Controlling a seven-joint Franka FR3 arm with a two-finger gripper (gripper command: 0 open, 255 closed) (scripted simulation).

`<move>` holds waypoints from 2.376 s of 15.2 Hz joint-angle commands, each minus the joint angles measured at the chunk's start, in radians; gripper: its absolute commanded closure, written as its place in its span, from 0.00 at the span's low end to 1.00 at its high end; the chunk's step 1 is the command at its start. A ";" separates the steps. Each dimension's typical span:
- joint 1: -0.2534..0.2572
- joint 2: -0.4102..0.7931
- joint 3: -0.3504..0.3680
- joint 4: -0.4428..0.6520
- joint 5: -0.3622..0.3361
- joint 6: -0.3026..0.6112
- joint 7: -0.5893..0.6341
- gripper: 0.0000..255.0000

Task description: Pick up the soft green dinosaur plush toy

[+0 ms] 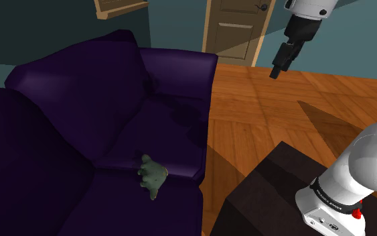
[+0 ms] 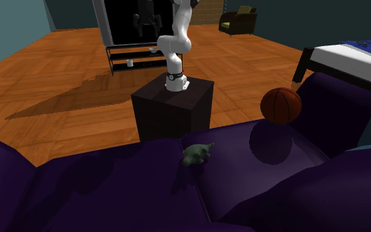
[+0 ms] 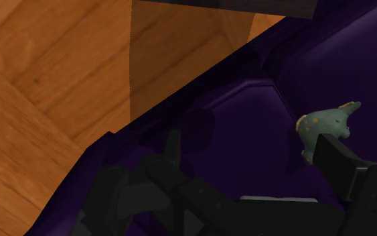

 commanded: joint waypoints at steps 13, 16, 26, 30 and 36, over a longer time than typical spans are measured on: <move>0.048 0.148 0.219 -0.172 0.130 0.312 0.252 0.00; 0.056 0.222 0.278 -0.185 0.152 0.398 0.316 0.00; 0.043 0.566 0.473 -0.132 0.118 0.682 0.573 0.00; 0.033 0.741 0.532 -0.073 0.016 0.778 0.720 0.00; 0.094 1.020 0.521 0.063 -0.209 0.868 0.972 0.00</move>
